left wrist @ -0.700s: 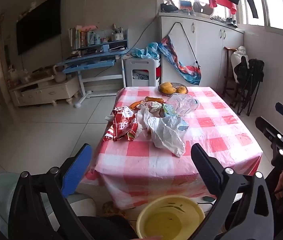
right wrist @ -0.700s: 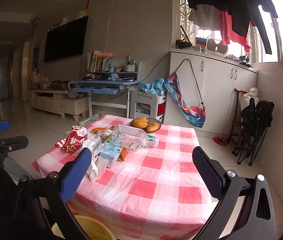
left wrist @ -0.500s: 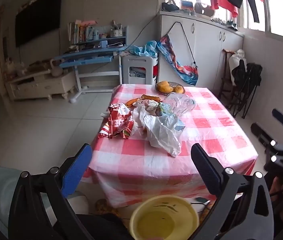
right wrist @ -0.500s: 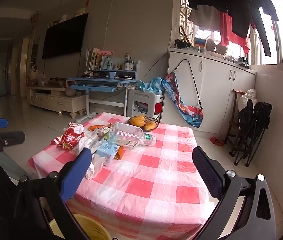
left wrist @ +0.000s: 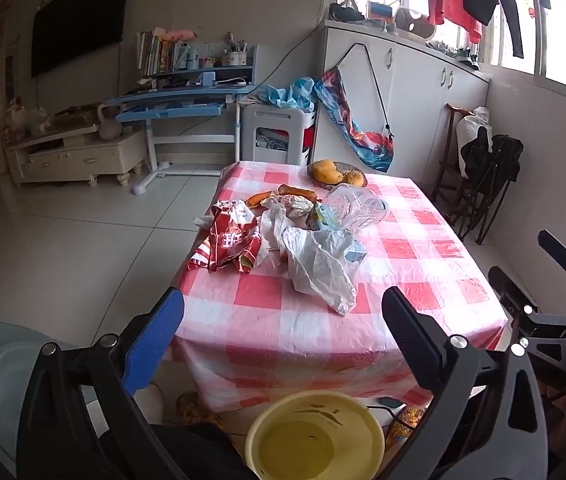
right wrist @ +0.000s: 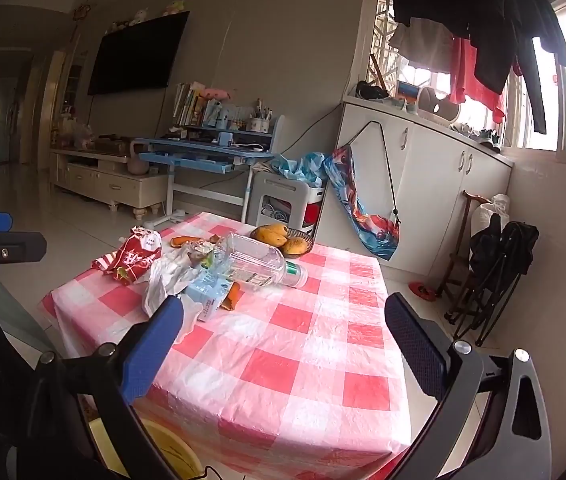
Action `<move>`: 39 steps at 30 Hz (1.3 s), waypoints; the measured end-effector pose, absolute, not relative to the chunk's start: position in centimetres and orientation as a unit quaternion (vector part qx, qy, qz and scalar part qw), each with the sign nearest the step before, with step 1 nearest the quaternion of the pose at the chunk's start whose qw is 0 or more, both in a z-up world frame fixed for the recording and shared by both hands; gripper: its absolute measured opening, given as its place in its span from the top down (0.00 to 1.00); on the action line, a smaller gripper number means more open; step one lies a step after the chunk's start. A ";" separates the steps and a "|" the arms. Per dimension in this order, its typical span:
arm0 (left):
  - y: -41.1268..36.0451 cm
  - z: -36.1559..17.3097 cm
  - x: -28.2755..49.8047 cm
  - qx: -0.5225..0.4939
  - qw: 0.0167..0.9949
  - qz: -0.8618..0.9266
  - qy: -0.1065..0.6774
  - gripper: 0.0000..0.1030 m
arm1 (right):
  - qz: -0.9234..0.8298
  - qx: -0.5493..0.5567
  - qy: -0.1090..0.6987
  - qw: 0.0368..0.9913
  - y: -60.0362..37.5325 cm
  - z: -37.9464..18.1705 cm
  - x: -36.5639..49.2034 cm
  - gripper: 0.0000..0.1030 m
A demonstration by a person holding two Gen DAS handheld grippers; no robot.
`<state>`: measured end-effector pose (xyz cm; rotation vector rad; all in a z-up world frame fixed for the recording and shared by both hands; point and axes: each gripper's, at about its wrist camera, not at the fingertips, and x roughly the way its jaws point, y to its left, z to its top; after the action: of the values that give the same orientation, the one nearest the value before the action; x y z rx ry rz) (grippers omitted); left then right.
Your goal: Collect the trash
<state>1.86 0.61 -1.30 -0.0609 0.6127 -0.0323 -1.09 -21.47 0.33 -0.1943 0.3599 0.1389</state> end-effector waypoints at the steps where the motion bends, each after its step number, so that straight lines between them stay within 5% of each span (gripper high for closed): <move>1: 0.5 -1.4 1.9 -0.028 0.953 -0.015 0.302 0.07 | 0.069 -0.094 0.179 0.977 -21.6 0.3 -1.1 0.06; 39: 2.9 -1.4 1.7 -0.052 0.952 0.005 0.303 0.07 | 0.090 -0.093 0.197 0.972 -21.2 -0.7 -0.7 0.06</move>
<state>1.71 2.87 -1.43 -0.1054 0.6161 0.0093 -0.71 -21.17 -0.70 -0.1888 0.3981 0.1826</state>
